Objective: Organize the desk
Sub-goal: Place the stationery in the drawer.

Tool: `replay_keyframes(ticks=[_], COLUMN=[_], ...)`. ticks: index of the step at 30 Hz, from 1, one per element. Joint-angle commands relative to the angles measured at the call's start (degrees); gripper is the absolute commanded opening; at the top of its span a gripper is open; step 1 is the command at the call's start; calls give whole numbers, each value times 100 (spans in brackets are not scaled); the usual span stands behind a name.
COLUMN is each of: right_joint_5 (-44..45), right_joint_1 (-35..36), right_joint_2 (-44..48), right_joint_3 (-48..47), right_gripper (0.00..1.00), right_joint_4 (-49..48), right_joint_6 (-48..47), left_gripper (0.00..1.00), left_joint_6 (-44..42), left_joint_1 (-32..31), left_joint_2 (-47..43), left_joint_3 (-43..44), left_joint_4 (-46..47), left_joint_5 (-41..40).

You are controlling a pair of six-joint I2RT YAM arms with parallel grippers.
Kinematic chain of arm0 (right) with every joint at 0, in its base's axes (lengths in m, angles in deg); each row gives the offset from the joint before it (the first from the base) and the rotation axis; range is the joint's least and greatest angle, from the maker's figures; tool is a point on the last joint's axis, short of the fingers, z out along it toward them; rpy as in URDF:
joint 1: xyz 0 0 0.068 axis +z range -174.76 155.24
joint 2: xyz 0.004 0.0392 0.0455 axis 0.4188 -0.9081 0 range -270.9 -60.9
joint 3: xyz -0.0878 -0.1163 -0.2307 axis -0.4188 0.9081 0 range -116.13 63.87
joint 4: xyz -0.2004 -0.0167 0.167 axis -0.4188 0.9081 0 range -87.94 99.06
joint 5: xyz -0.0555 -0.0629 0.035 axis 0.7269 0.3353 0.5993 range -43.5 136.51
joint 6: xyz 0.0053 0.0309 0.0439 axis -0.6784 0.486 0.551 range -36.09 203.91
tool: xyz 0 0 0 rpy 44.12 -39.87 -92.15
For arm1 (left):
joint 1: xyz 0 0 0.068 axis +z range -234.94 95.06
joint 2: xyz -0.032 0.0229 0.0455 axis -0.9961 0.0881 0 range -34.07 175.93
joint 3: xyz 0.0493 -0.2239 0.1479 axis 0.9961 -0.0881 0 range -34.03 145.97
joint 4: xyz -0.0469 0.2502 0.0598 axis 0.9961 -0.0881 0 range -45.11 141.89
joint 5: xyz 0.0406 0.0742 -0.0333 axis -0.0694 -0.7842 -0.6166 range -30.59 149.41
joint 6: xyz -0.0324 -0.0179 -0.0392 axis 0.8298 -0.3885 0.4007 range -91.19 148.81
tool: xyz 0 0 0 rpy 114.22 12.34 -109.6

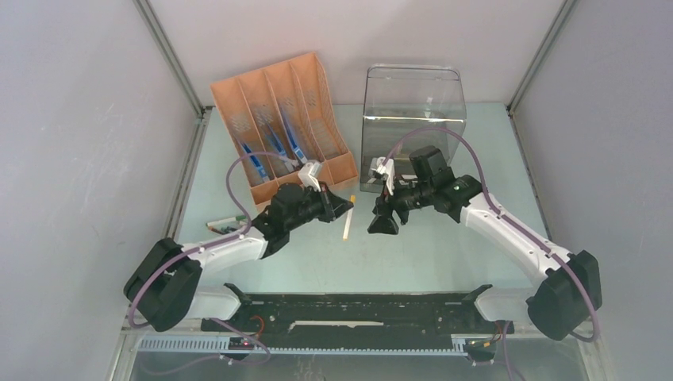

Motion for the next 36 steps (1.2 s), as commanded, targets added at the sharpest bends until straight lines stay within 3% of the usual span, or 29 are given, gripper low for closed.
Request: replay_keyframes(ticks=[1, 6, 18, 26, 27, 31, 33, 34, 36], right_joint_5=[-308, -38, -417, -662, -680, -729, -636, -543, -345], right_joint_1=[-195, -286, -349, -299, -295, -225, -162, -121, -57], right_joint_2=[-115, -202, -272, -437, -473, -614, -627, -620, -607], right_joint_3=[-274, -272, -4, 65, 67, 66, 57, 61, 28], right_gripper=[71, 71, 69, 55, 53, 13, 1, 0, 0], right_joint_4=[-539, -897, -1584, -1748, -1756, -1768, -1739, -1705, -1588], right_joint_6=[1122, 1886, 2804, 2996, 3007, 2987, 2869, 2794, 2573], left_gripper=[0, 0, 0, 0, 0, 0, 1, 8, 32], left_joint_6=[384, 358, 501, 463, 463, 446, 327, 238, -9], left_joint_1=[-127, -398, -780, -870, -873, -885, -884, -881, -883], left_joint_2=[-298, -417, -425, -401, -395, -404, -452, -509, -686], left_joint_3=[-57, -50, -1, 40, 46, 36, 18, -3, -36], left_joint_4=[1311, 1811, 2471, 2588, 2600, 2629, 2619, 2571, 2250], left_joint_5=[-5, -425, -964, -1117, -1117, -1098, -1076, -1079, -1186])
